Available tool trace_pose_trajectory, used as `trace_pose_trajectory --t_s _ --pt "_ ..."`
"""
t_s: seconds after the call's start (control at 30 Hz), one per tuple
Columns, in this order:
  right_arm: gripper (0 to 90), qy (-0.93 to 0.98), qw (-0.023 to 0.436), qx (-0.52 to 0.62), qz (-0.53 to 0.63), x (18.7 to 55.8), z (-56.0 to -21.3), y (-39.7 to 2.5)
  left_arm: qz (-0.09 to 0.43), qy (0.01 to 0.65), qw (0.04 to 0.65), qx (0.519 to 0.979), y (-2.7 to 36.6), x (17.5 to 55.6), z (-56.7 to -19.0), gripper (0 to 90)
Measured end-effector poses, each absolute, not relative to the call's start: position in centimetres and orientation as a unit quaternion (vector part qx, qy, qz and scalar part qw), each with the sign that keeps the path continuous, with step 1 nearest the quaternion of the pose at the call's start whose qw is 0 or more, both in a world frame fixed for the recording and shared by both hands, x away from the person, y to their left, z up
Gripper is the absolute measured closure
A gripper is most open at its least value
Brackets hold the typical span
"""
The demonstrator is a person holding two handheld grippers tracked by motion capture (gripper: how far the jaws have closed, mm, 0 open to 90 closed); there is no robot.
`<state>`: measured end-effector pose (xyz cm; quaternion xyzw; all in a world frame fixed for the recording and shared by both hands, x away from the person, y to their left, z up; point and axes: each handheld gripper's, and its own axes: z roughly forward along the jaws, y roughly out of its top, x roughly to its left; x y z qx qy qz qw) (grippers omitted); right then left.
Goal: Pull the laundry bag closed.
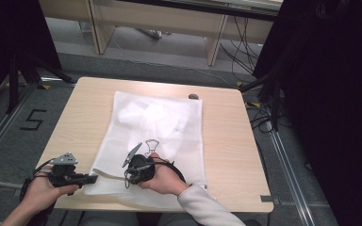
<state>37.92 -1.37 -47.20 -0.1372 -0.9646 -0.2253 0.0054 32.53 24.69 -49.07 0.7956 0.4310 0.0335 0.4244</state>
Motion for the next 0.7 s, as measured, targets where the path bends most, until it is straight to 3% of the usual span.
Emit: trace_pose_trajectory --t_s 0.7 --pt "82.4 -0.966 0.008 -0.147 -0.214 38.1 -47.1 -2.8 0.034 0.432 0.423 0.796 24.7 32.5 -49.1 85.9"
